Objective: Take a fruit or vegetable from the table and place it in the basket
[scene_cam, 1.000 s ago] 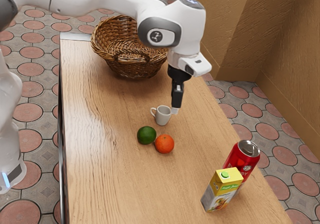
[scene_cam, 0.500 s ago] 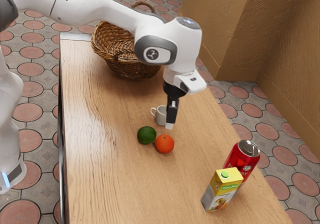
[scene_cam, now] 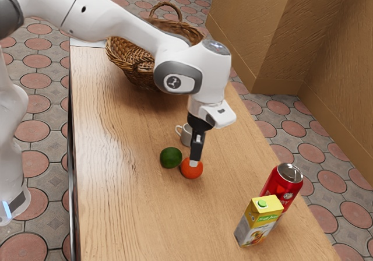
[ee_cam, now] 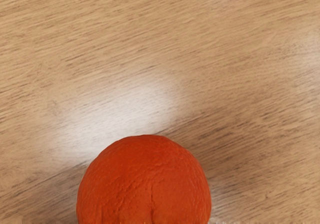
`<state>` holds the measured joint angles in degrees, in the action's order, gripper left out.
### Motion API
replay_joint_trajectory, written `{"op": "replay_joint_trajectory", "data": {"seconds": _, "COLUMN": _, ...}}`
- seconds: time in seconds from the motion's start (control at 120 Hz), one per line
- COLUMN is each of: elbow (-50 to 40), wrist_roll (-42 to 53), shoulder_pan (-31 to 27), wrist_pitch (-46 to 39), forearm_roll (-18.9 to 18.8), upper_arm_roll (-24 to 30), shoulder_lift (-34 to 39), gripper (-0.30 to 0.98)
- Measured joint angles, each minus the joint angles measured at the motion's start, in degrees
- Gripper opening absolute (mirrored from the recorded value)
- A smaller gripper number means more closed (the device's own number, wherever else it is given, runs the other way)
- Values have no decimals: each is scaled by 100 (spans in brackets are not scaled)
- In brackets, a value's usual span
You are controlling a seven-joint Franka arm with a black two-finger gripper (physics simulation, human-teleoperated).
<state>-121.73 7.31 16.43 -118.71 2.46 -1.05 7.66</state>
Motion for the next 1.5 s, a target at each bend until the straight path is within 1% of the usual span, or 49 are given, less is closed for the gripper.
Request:
{"op": "replay_joint_trajectory", "data": {"seconds": 0.367, "elbow": -67, "wrist_roll": -5, "shoulder_pan": 82, "wrist_pitch": -233, "forearm_roll": 8, "upper_arm_roll": 4, "shoulder_lift": -184, "gripper": 69}}
{"op": "replay_joint_trajectory", "data": {"seconds": 0.717, "elbow": -328, "wrist_roll": -1, "shoulder_pan": 33, "wrist_pitch": -510, "forearm_roll": 64, "upper_arm_roll": -22, "shoulder_lift": -179, "gripper": 69}}
{"op": "replay_joint_trajectory", "data": {"seconds": 1.0, "elbow": -448, "wrist_roll": 6, "shoulder_pan": 18, "wrist_pitch": -681, "forearm_roll": 90, "upper_arm_roll": -147, "shoulder_lift": -263, "gripper": 68}}
{"op": "replay_joint_trajectory", "data": {"seconds": 1.283, "elbow": -458, "wrist_roll": 17, "shoulder_pan": 30, "wrist_pitch": -831, "forearm_roll": 83, "upper_arm_roll": -148, "shoulder_lift": -378, "gripper": 51}}
{"op": "replay_joint_trajectory", "data": {"seconds": 1.417, "elbow": -459, "wrist_roll": -2, "shoulder_pan": 21, "wrist_pitch": -893, "forearm_roll": 54, "upper_arm_roll": -151, "shoulder_lift": -375, "gripper": 35}}
{"op": "replay_joint_trajectory", "data": {"seconds": 1.5, "elbow": -459, "wrist_roll": -39, "shoulder_pan": 55, "wrist_pitch": -909, "forearm_roll": 8, "upper_arm_roll": -209, "shoulder_lift": -227, "gripper": 27}}
